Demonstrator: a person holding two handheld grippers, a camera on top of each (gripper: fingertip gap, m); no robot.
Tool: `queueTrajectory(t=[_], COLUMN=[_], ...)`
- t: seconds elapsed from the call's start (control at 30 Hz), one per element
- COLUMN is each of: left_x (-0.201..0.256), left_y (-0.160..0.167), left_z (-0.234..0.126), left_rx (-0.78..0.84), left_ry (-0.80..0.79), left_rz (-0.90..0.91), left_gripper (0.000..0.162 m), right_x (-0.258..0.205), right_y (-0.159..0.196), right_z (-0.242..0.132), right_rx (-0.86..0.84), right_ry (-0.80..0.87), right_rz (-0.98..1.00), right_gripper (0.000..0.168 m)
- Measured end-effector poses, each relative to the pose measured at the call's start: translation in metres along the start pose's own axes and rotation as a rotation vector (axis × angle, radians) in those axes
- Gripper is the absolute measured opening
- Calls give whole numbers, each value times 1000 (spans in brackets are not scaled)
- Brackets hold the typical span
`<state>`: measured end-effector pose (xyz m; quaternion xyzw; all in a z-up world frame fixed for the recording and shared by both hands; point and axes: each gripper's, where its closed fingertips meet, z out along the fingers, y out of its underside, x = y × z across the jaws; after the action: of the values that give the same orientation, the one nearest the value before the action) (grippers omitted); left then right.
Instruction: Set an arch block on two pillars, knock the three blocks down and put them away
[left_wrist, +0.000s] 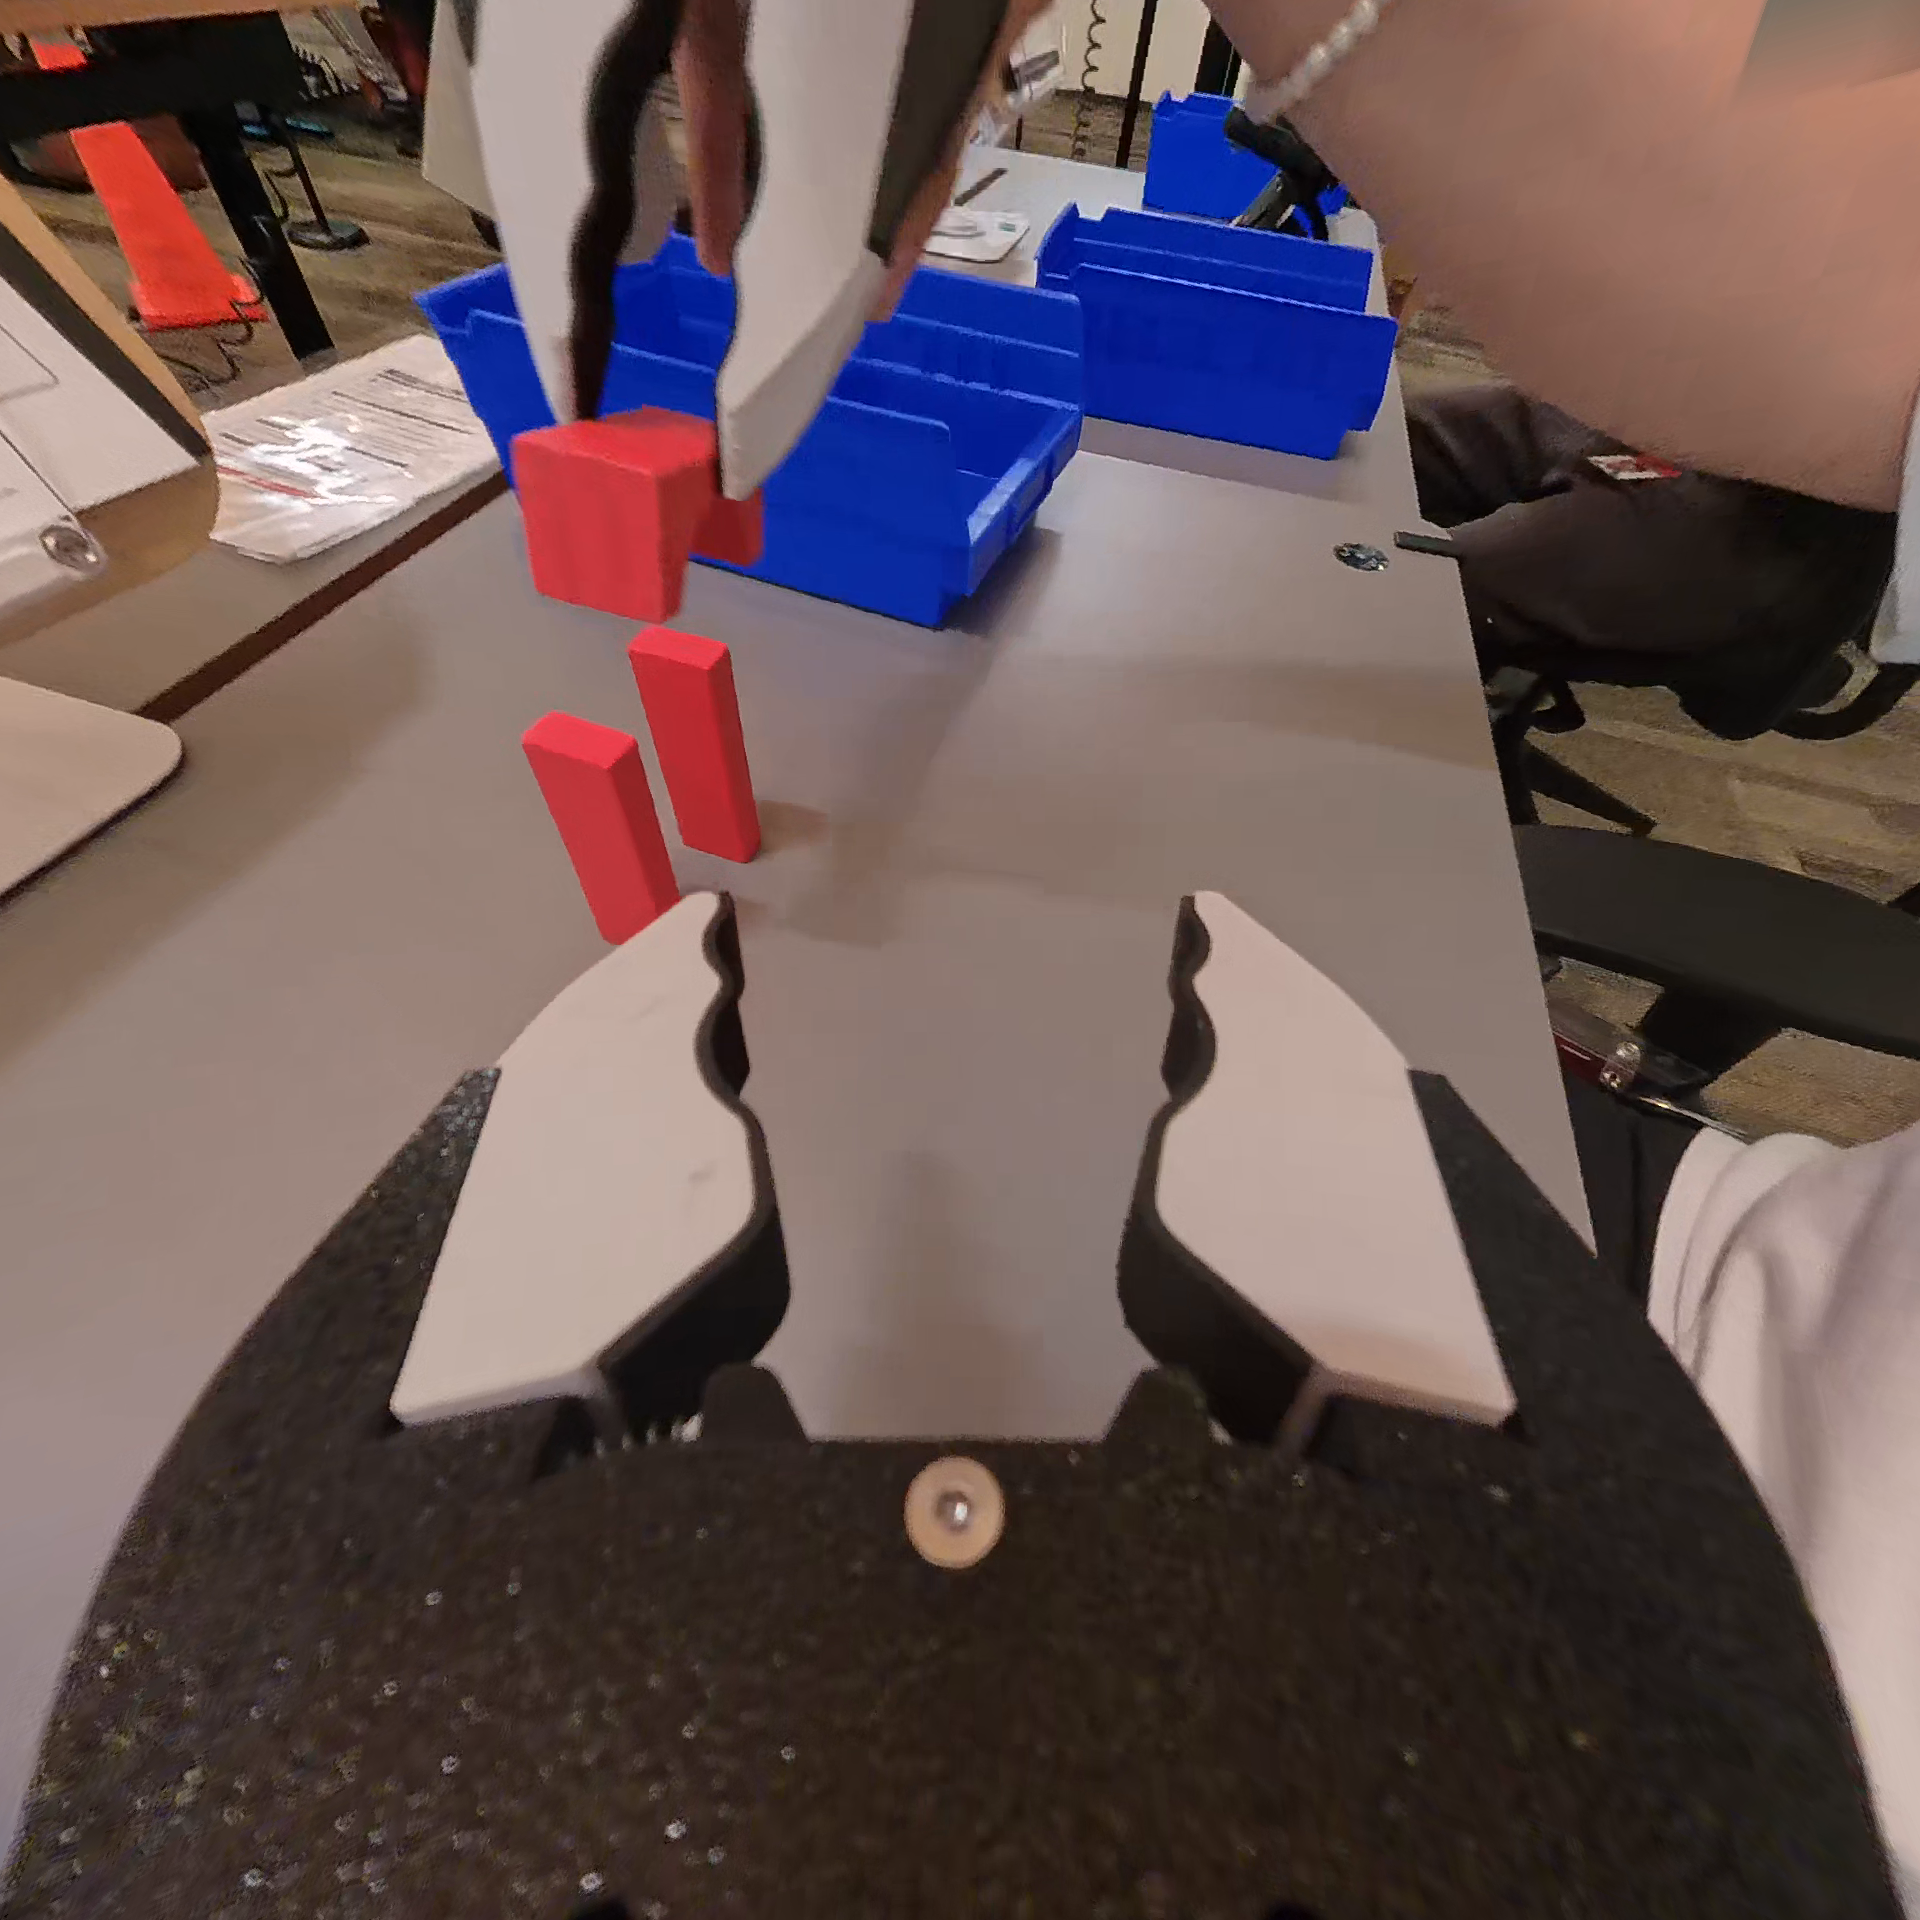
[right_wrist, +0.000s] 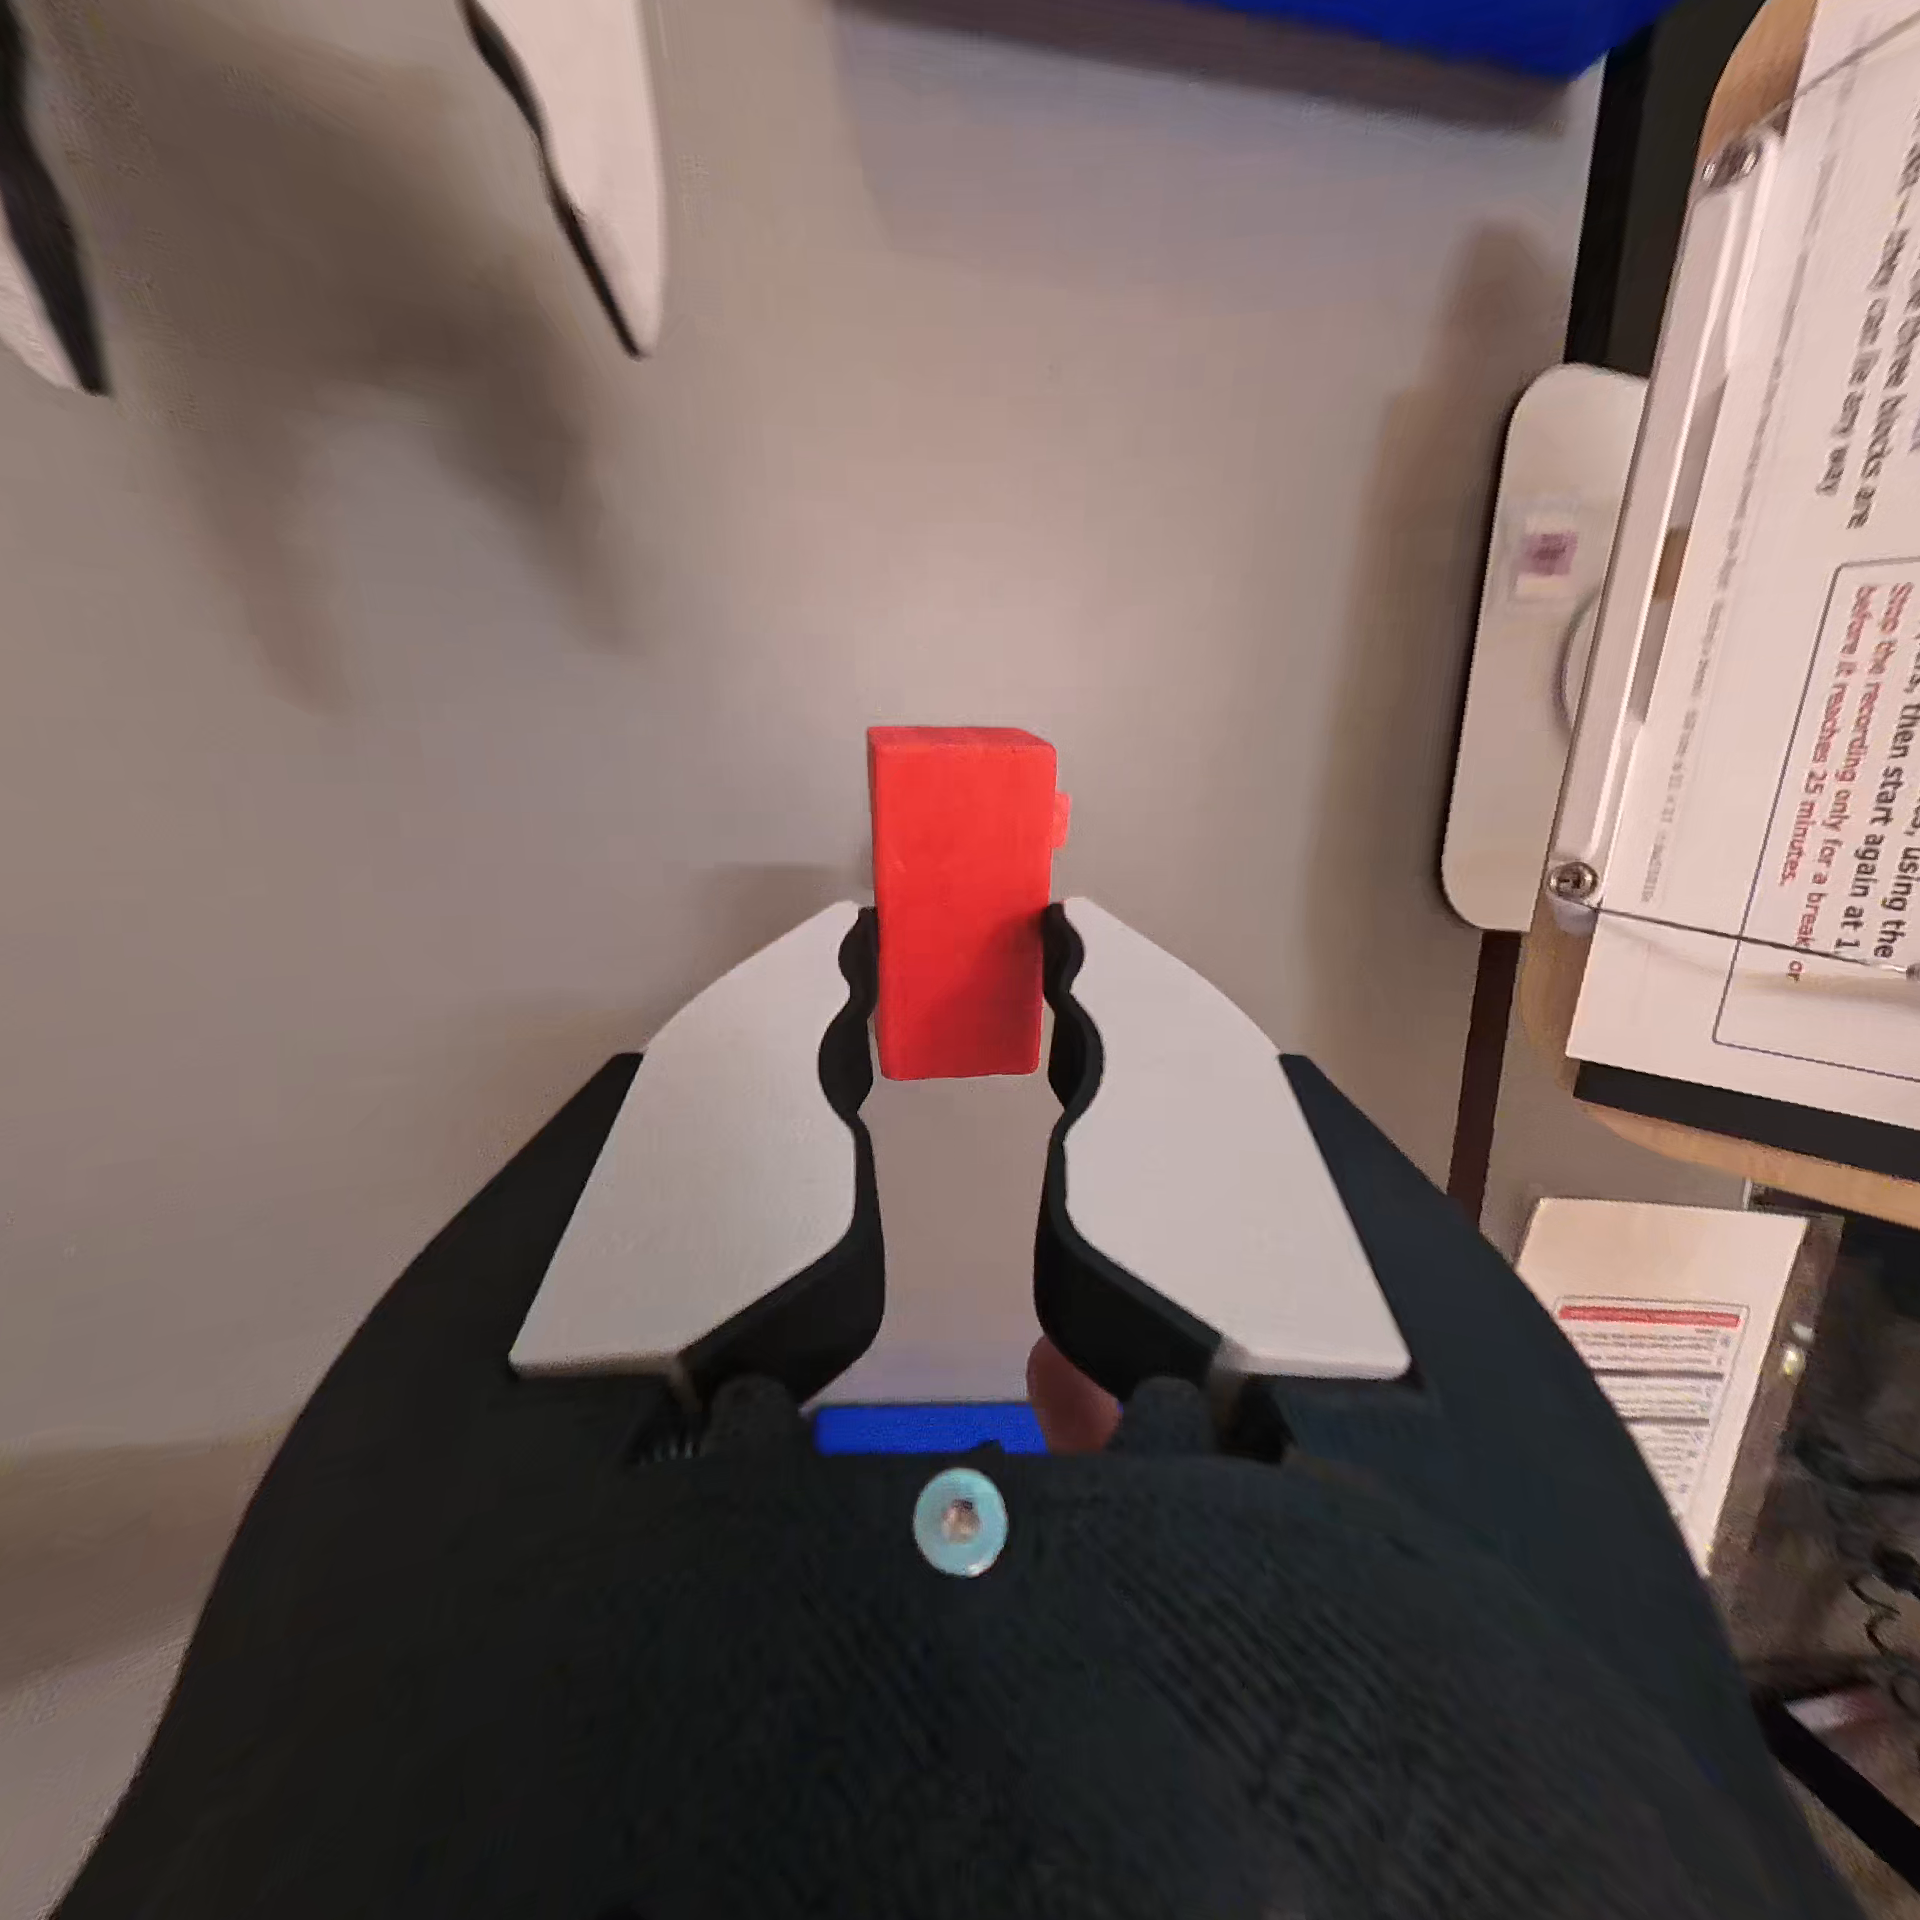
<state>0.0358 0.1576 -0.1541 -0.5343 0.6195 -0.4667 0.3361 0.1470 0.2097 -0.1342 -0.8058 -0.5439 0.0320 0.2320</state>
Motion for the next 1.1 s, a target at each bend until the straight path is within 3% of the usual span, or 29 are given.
queueTrajectory(t=[0.03, 0.43, 1.0, 1.1], left_x=[1, 6, 8, 9], left_y=[4, 30, 35, 35], left_z=[1, 8, 11, 10], left_rx=[-5, -41, -52, -51], left_ry=[6, 31, 41, 45], left_rz=[-7, -29, -26, -30], left_gripper=[78, 73, 72, 74], right_x=[4, 18, 21, 25], right_y=[4, 24, 27, 32], right_z=[4, 38, 42, 38], right_rx=[-24, -148, -175, -188], right_ry=[-6, -53, -49, -20], right_rz=[-2, 16, 31, 34], right_gripper=[31, 31, 32, 52])
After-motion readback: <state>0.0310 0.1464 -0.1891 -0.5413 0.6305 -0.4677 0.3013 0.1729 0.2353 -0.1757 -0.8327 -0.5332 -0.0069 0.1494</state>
